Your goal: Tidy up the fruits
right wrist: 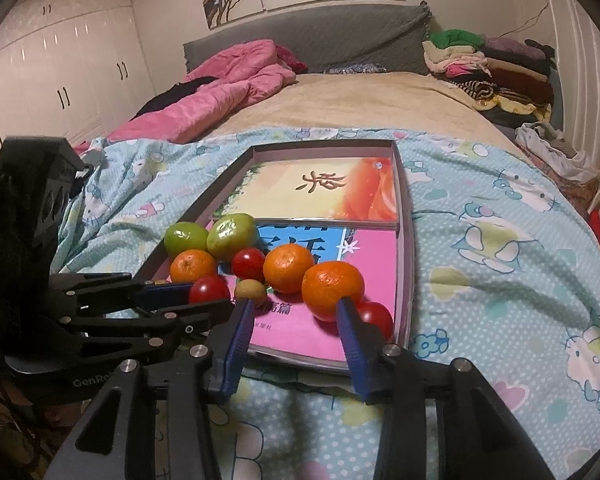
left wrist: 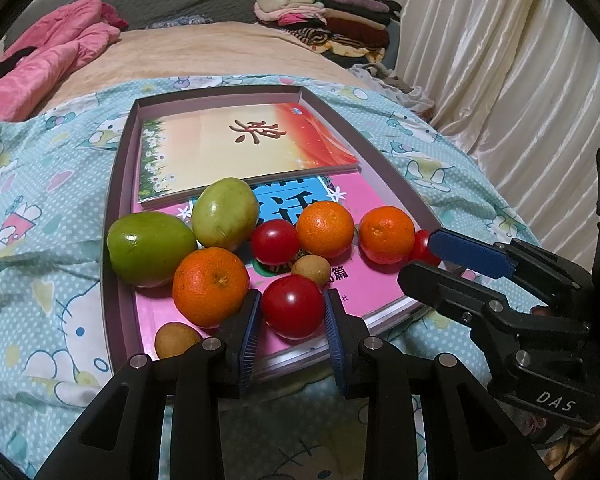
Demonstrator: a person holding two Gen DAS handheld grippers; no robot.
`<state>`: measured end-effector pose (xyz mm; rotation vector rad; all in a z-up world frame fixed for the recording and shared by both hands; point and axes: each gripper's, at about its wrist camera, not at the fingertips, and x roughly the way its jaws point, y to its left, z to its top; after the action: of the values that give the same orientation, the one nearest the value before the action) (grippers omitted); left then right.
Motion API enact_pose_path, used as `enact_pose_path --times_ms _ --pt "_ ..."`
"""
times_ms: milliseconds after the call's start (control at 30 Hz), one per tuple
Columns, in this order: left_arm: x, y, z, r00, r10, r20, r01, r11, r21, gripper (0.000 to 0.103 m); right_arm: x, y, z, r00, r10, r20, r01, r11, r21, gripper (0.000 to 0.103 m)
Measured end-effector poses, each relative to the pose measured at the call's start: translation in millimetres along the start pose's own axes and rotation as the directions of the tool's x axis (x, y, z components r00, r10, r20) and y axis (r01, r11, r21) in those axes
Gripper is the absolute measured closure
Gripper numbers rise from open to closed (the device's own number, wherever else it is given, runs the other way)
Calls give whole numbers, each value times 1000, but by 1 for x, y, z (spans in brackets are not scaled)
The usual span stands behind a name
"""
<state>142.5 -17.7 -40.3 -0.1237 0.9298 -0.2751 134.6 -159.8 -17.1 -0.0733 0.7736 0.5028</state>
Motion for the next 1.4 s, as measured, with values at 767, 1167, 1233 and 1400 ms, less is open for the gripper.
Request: enact_pose_path --times_ms 767,1167,1233,1400 --pt "-15 -10 -1 999 -17 40 16 1000 19 51 -3 -15 1 999 -37 30 35 998 56 44" --pt "-29 -11 -2 996 11 90 -12 1000 15 36 -15 -23 3 991 -95 94 87 992 87 31" --pt "-32 -11 -3 994 24 103 -26 1000 15 32 -18 -21 4 987 -116 111 108 991 77 30" --pt "-36 -8 -5 991 72 116 -71 997 -7 28 -30 -12 6 970 -154 186 152 988 30 17"
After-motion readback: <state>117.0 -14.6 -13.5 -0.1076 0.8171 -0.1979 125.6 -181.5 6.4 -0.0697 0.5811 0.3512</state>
